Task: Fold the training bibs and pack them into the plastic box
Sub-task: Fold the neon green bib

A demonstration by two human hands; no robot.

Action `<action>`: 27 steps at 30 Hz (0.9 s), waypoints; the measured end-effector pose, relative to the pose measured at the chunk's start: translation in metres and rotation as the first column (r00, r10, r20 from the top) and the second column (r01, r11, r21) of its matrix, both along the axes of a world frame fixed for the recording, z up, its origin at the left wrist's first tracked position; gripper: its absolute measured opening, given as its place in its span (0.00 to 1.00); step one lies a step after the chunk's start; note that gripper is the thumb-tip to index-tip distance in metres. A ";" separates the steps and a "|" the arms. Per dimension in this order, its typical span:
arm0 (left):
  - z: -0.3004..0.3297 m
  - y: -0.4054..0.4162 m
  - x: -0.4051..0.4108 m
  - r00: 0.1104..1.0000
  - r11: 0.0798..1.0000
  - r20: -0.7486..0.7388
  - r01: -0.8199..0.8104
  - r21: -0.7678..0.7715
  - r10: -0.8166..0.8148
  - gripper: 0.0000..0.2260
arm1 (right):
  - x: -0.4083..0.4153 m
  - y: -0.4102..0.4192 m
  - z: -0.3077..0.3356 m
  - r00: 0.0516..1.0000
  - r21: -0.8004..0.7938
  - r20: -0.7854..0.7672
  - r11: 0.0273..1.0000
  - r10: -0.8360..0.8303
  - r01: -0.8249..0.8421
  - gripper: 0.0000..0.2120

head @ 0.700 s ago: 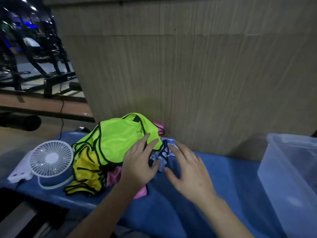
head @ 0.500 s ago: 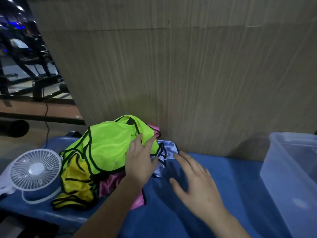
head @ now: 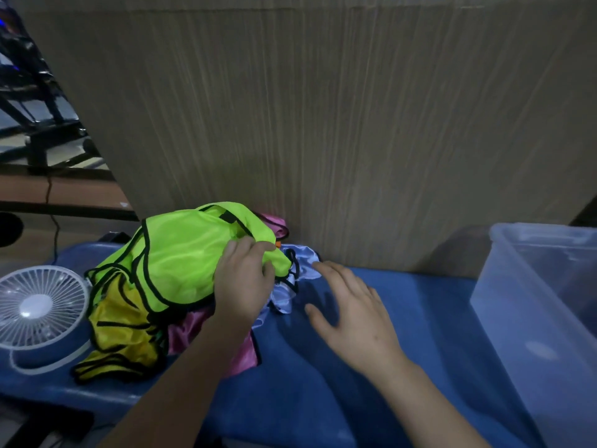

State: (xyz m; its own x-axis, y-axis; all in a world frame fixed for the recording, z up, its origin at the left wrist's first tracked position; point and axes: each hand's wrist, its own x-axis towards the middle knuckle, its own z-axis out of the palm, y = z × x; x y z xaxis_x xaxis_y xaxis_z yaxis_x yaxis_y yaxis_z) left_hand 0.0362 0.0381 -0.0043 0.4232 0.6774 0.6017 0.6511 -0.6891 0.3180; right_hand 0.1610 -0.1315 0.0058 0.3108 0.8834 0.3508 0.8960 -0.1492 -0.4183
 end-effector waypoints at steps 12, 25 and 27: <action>0.055 -0.074 -0.023 0.888 0.912 0.206 0.405 0.068 -0.410 0.18 | -0.013 -0.003 0.009 0.923 0.203 -0.331 0.970 0.196 -0.133 0.43; 0.027 -0.083 -0.041 0.903 0.900 0.148 0.420 -0.117 -0.402 0.27 | -0.005 -0.010 0.026 0.460 0.407 -0.847 0.882 0.267 0.237 0.11; 0.021 -0.075 -0.049 0.932 0.928 0.126 0.354 -0.114 -0.340 0.29 | 0.002 -0.010 0.029 0.412 0.382 -0.878 0.874 0.242 0.301 0.09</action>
